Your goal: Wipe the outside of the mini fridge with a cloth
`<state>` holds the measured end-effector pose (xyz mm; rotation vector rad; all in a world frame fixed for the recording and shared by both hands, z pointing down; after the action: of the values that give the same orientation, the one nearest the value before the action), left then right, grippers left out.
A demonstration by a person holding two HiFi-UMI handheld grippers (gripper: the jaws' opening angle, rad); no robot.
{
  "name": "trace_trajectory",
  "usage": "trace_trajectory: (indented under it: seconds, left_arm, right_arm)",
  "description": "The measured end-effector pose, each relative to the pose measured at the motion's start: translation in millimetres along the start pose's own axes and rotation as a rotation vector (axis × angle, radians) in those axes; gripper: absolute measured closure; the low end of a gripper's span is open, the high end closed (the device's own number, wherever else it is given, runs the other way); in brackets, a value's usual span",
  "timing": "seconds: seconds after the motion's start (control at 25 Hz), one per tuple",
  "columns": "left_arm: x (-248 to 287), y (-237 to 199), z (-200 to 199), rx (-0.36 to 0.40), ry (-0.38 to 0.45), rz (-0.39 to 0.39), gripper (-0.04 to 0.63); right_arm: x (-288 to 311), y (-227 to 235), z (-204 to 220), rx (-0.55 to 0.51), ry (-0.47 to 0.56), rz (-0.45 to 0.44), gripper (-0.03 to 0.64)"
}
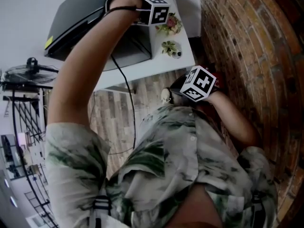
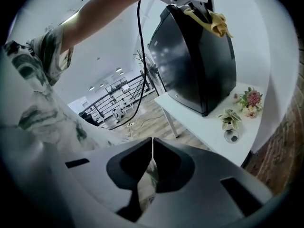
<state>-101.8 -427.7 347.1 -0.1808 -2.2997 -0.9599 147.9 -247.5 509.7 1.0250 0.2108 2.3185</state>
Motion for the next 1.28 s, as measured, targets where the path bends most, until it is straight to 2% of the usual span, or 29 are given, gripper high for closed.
trace_trajectory:
  seconds: [0.32, 0.68, 0.92, 1.28]
  left_arm:
    - [28.5, 36.1, 3.4, 0.035, -0.064, 0.098, 0.524]
    - [65.4, 86.8, -34.2, 0.068, -0.056, 0.190, 0.524]
    - [90.3, 123.6, -59.2, 0.061, -0.043, 0.257, 0.524]
    - [127.8, 174.4, -96.2, 0.071, -0.017, 0.319, 0.523]
  right_arm:
    - [5.3, 0.5, 6.1, 0.026, 0.002, 0.001, 0.587]
    - [4.5, 3.1, 19.3, 0.067, -0.010, 0.010, 0.587]
    - [2.5, 7.3, 34.4, 0.106, -0.025, 0.015, 0.586]
    - [-0.3, 12.7, 52.2, 0.151, -0.049, 0.017, 0.586]
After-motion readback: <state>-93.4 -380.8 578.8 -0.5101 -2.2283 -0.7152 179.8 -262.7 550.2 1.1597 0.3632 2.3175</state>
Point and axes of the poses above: the fingertips, and each gripper's own axes: x forward along the fingers, y to its right, z out of its underside, the point moved 1 cm from there along -x, backward along the fingers, and after that the axes turned 3 degrees about -x, right-handed, at the moved point
